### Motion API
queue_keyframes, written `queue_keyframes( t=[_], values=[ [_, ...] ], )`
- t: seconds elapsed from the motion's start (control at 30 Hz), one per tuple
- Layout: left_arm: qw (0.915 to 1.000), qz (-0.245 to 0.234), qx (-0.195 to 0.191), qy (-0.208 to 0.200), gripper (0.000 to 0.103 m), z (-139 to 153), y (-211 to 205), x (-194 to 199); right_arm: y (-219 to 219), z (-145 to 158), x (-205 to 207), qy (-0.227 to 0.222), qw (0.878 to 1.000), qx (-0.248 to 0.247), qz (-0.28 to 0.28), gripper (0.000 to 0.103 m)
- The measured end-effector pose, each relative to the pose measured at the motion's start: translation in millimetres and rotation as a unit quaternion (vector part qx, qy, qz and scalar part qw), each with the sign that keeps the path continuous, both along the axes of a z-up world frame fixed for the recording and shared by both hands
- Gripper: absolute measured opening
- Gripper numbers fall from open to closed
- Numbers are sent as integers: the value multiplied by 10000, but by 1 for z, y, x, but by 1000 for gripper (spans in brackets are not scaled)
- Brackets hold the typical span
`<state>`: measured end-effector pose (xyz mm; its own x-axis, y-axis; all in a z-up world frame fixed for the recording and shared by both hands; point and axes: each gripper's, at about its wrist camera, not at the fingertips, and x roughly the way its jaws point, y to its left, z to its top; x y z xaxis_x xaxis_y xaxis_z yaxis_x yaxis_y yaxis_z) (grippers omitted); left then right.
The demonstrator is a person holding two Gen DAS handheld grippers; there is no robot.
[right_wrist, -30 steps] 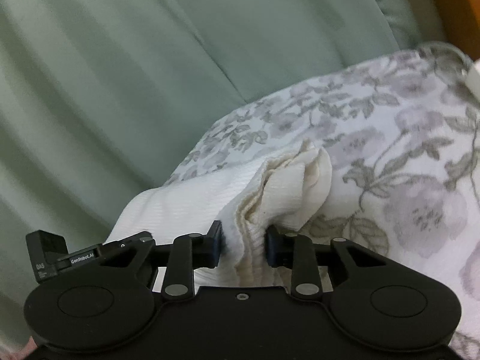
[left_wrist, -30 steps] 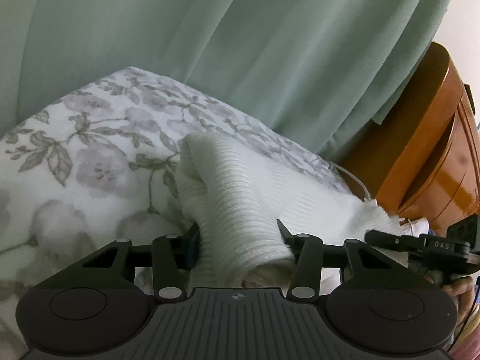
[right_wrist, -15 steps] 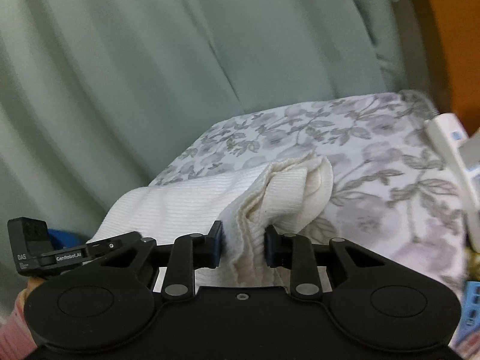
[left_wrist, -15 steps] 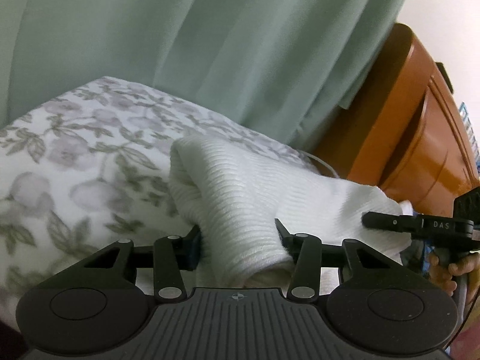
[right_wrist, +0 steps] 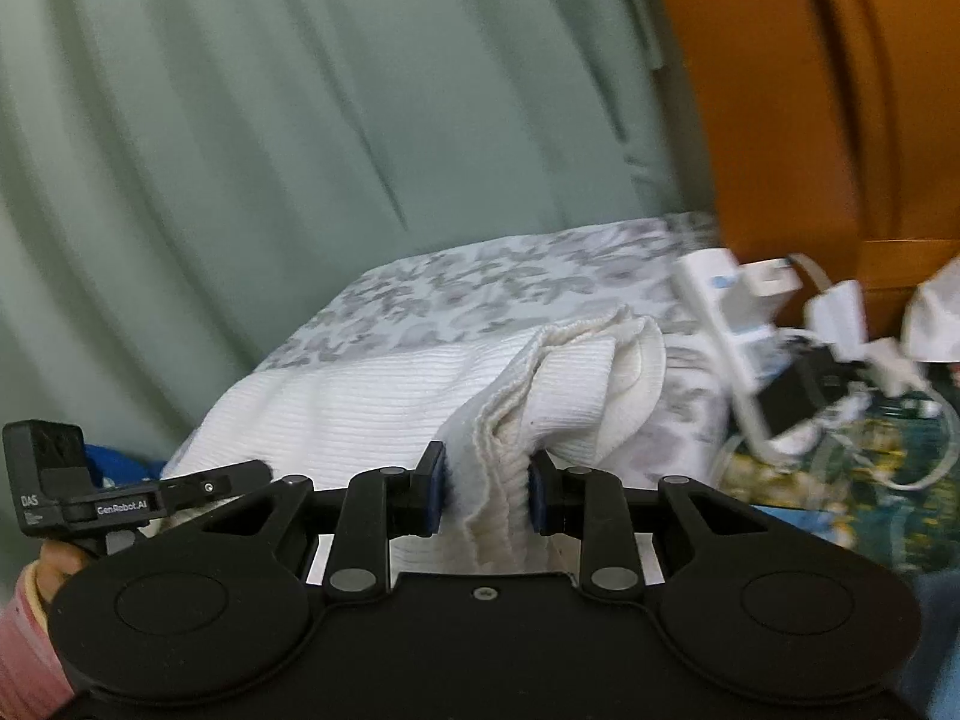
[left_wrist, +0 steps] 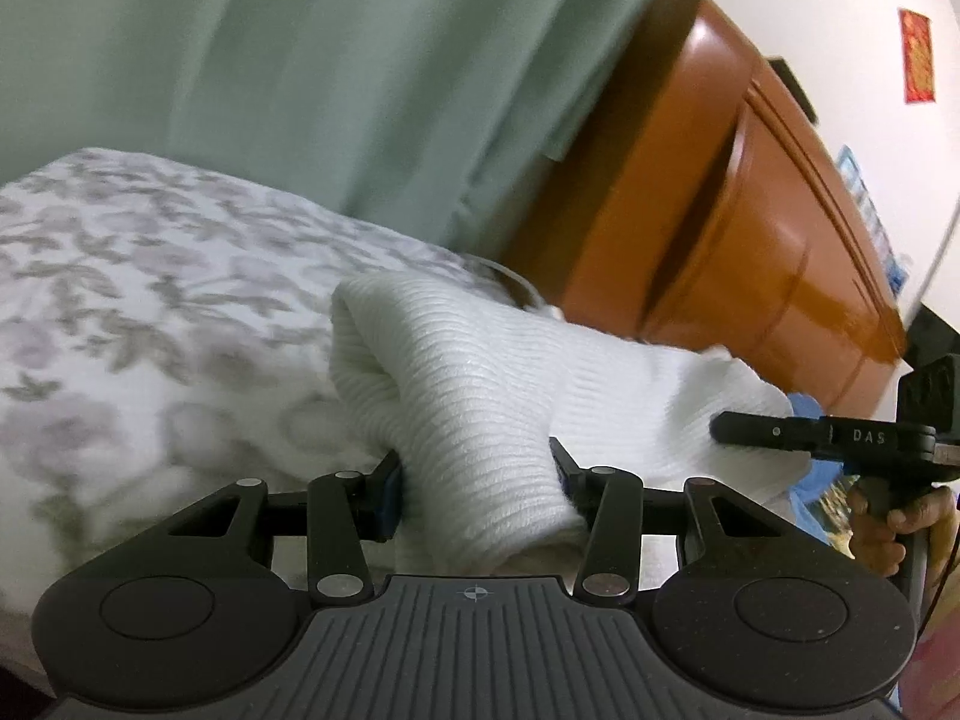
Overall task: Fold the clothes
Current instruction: 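Lift the held sweater bundle with both grippers toward the blue pillow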
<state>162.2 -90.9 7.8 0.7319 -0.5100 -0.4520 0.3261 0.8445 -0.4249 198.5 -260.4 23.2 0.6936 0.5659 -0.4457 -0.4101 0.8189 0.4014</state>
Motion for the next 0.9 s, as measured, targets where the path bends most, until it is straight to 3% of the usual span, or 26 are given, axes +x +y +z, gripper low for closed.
queue_keyframes(
  t=[0.9],
  values=[
    [9887, -1502, 7, 11, 42, -12, -208, -17, -191, 0, -101, 125, 9885, -439, -1443, 28]
  ],
)
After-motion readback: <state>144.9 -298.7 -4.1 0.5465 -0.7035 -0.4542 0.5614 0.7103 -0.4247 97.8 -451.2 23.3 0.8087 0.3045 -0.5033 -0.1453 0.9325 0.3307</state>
